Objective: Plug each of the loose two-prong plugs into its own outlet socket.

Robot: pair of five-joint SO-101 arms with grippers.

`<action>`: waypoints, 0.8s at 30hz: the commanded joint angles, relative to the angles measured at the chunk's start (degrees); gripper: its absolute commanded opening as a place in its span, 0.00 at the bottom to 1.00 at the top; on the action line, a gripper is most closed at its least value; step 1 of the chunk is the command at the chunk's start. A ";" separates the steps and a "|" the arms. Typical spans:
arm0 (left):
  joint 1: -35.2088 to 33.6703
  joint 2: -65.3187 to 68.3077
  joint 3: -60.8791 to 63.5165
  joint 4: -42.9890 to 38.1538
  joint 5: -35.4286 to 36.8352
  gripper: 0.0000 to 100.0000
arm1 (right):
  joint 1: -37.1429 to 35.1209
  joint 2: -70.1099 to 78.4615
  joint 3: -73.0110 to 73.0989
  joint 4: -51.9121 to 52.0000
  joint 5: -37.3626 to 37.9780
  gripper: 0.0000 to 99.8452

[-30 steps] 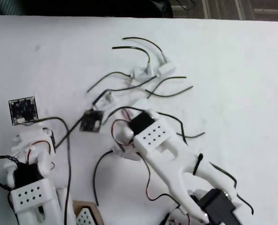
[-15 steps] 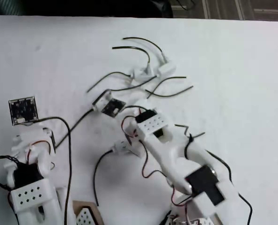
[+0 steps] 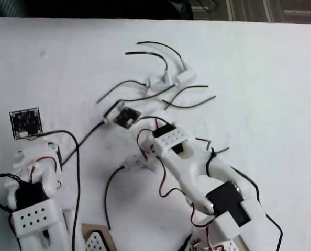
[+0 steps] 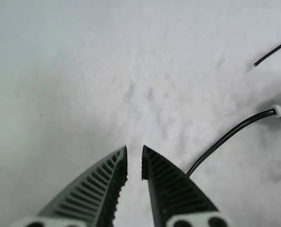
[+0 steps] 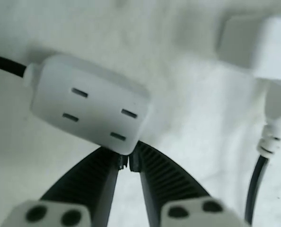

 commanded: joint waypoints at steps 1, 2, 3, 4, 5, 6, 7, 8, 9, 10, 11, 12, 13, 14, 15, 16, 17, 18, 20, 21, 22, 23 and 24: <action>-0.31 -0.57 -0.44 -0.97 -0.53 0.08 | 2.68 0.40 -6.24 -4.44 -0.09 0.02; -0.31 -0.57 -0.44 -0.97 -0.53 0.08 | 2.68 0.40 -6.77 -4.44 -0.09 0.02; -0.31 -0.57 -0.44 -0.97 -0.53 0.08 | 2.68 0.31 -7.03 -4.44 -0.09 0.02; -0.31 -0.57 -0.44 -0.97 -0.53 0.08 | 2.68 -0.04 -7.12 -4.44 -0.09 0.02; -0.31 -0.57 -0.44 -0.97 -0.53 0.08 | 2.68 -0.22 -7.30 -4.00 -0.09 0.02; -0.31 -0.57 -0.44 -0.97 -0.53 0.08 | 2.68 -0.92 -7.30 -3.56 -0.09 0.02; -0.31 -0.57 -0.44 -0.97 -0.53 0.08 | 2.68 -2.24 -7.30 -2.33 -0.09 0.02; -0.31 -0.57 -0.44 -0.97 -0.53 0.08 | 2.51 -3.91 -7.30 -0.75 -0.09 0.02; -0.31 -0.57 -0.44 -0.97 -0.53 0.08 | 2.33 -5.76 -7.30 1.01 -0.09 0.02; -0.31 -0.57 -0.44 -0.97 -0.53 0.08 | 2.24 -7.69 -7.30 2.68 -0.09 0.02; -0.31 -0.57 -0.44 -0.97 -0.53 0.08 | 2.24 -9.80 -7.30 4.00 -0.09 0.02; -0.31 -0.57 -0.44 -0.97 -0.53 0.08 | 2.42 -11.82 -7.30 4.70 -0.09 0.02; -0.31 -0.57 -0.44 -0.97 -0.53 0.08 | 2.68 -13.76 -7.30 4.97 -0.09 0.02; -0.31 -0.57 -0.44 -0.97 -0.53 0.08 | 3.03 -15.52 -7.30 4.88 -0.09 0.02; -0.31 -0.57 -0.44 -0.97 -0.53 0.08 | 3.74 -16.84 -7.30 4.79 -0.26 0.02; -0.31 -0.57 -0.44 -0.97 -0.53 0.08 | 4.09 -18.15 -7.30 3.82 -0.44 0.02; -0.31 -0.57 -0.44 -0.97 -0.53 0.08 | 4.09 -18.86 -7.30 2.42 -0.44 0.02; -0.31 -0.57 -0.44 -0.97 -0.53 0.08 | 4.00 -18.95 -7.12 1.10 -0.53 0.02; -0.31 -0.57 -0.44 -0.97 -0.53 0.08 | 2.59 -18.33 -6.86 -1.10 -0.53 0.02; -0.31 -0.57 -0.44 -0.97 -0.53 0.08 | 1.63 -17.45 -6.86 -1.89 -0.53 0.02; -0.31 -0.57 -0.44 -0.97 -0.53 0.08 | 0.84 -16.13 -6.86 -2.59 -0.53 0.02; -0.31 -0.57 -0.44 -0.97 -0.53 0.08 | -0.22 -14.73 -6.86 -3.47 -0.53 0.02; -0.31 -0.57 -0.44 -0.97 -0.53 0.08 | -1.27 -13.32 -6.95 -4.53 -0.62 0.02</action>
